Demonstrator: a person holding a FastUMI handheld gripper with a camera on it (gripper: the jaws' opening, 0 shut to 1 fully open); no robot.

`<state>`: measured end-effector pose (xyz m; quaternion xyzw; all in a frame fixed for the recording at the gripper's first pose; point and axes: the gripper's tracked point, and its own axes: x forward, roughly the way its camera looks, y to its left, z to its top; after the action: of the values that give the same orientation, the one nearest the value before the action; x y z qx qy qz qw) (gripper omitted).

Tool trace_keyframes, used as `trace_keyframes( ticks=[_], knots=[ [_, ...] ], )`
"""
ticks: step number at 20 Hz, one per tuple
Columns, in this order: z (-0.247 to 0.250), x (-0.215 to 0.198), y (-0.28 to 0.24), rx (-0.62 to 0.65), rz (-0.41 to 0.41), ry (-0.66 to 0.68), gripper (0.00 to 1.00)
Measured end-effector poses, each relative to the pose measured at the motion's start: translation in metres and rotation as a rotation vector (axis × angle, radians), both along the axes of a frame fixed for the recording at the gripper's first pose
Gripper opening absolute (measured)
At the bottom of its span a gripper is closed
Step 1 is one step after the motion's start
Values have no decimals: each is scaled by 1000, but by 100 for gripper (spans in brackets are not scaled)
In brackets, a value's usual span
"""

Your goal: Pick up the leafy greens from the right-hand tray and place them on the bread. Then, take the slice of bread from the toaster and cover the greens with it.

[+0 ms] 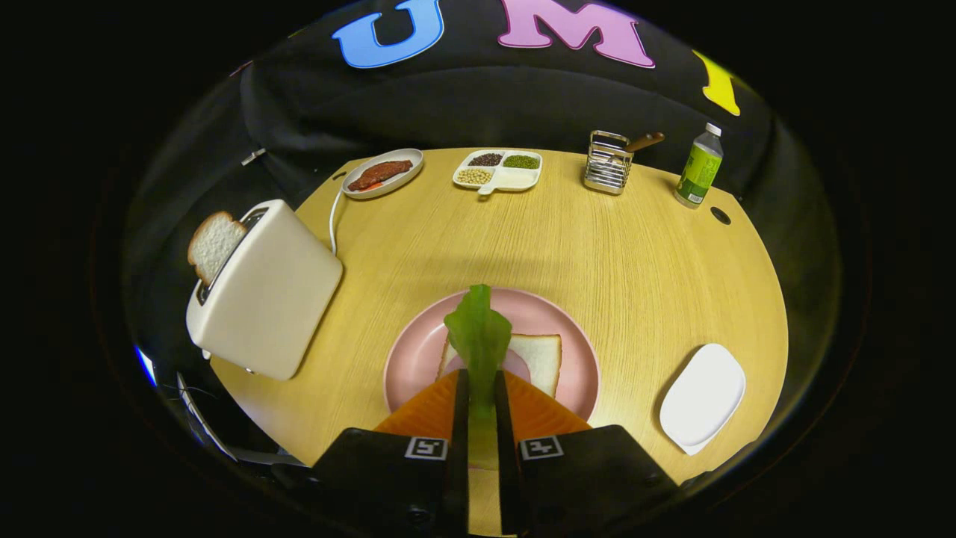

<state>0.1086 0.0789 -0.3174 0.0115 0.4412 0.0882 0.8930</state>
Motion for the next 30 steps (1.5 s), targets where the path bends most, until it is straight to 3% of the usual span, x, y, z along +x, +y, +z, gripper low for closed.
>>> trace_keyframes(
  ticks=[3,8,10,12,14,18,25,30],
  knots=[
    [-9,2,3,-16,-10,7,25],
    [-21,8,-9,-66,-32,18,53],
    [-23,11,-10,-71,-39,21,56],
    [-20,9,-5,-54,-30,19,68],
    [-11,5,-2,-43,-22,5,98],
    [30,3,17,2,11,-101,100],
    [157,3,93,71,188,-394,100],
    [200,-5,156,112,293,-469,99]
  ],
)
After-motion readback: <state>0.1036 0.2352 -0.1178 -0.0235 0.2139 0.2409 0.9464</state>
